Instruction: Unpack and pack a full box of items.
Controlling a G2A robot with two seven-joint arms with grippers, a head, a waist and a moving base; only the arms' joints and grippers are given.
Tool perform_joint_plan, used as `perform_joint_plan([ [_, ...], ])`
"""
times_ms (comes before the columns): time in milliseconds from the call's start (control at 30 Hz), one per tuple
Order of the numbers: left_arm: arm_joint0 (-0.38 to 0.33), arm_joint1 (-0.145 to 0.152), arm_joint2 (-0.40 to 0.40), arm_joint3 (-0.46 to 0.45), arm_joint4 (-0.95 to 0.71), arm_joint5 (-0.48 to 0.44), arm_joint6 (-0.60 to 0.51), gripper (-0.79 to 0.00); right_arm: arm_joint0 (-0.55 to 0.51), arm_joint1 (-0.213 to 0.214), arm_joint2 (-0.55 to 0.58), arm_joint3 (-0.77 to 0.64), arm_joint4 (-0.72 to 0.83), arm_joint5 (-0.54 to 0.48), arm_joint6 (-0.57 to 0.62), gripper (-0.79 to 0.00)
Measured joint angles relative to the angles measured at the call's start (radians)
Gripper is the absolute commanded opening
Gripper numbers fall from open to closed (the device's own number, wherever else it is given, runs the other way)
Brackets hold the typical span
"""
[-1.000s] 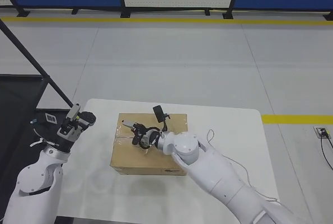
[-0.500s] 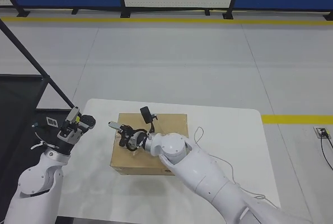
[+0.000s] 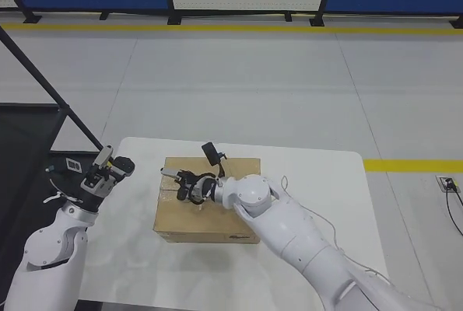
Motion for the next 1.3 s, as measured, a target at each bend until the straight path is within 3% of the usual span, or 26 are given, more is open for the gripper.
perform_joint_plan([
  [233,0.0,0.002,0.007,-0.026,0.014,-0.007,0.0,0.0,-0.065,0.077,0.097,-0.14,-0.127,0.065,0.019,0.0],
  [667,0.001,0.005,0.023,-0.059,0.032,0.0,0.002,0.0,-0.302,0.215,0.367,-0.506,-0.291,0.232,0.084,0.0],
  [867,-0.009,0.006,0.036,-0.062,0.039,0.002,-0.004,0.0,-0.366,0.241,0.422,-0.594,-0.391,0.272,0.033,0.0],
  [1300,-0.014,0.011,0.036,-0.059,0.039,0.007,-0.008,0.0,-0.446,0.28,0.503,-0.709,-0.495,0.325,0.071,0.0],
])
